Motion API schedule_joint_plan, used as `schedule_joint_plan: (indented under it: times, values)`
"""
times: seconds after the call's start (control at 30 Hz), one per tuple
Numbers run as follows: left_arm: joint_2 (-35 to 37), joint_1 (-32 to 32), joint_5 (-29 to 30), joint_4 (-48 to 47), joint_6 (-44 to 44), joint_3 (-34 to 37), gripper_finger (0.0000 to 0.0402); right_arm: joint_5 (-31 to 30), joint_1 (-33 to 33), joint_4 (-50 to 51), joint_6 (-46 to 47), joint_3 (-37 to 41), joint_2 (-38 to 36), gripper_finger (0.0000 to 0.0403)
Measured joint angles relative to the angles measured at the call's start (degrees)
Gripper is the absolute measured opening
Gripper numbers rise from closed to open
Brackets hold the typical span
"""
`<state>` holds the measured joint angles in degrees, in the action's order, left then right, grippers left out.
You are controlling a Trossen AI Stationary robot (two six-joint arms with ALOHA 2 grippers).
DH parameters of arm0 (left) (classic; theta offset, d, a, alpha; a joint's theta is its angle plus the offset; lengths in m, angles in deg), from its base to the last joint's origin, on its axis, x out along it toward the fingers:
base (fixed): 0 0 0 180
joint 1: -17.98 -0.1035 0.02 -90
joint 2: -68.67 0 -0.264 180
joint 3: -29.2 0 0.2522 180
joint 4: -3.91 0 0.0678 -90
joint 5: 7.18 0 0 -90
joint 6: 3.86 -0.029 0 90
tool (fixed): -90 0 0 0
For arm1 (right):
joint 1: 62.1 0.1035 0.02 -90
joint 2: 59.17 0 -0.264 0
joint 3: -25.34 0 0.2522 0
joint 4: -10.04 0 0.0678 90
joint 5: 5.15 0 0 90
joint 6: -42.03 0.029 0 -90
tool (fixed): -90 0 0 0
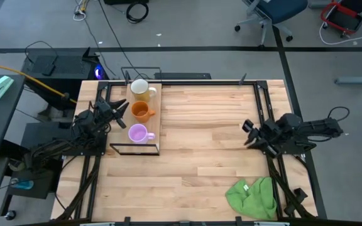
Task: Stack small to large cups/mugs on shelf
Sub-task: Return to Home Position
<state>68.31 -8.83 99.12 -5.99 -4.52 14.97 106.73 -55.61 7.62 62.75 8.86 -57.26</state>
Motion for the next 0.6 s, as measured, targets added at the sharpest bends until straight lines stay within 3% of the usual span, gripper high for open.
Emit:
schedule_joint_plan:
  times: [0.2, 0.47, 0.6]
  values:
    - [0.00, -0.02, 0.00, 0.10, 0.01, 0.02, 0.0107, -1.54, -3.37, 0.76, -4.58, 0.13, 0.02, 0.0077]
    - [0.00, -0.01, 0.00, 0.24, 0.02, 0.02, 0.0107, -9.37, -3.90, 1.64, -3.34, 0.17, 0.15, 0.0077]
    - [0.00, -0.02, 0.02, 0.28, 0.02, 0.02, 0.0107, -12.91, -3.88, 2.47, -8.59, 0.17, 0.14, 0.0077]
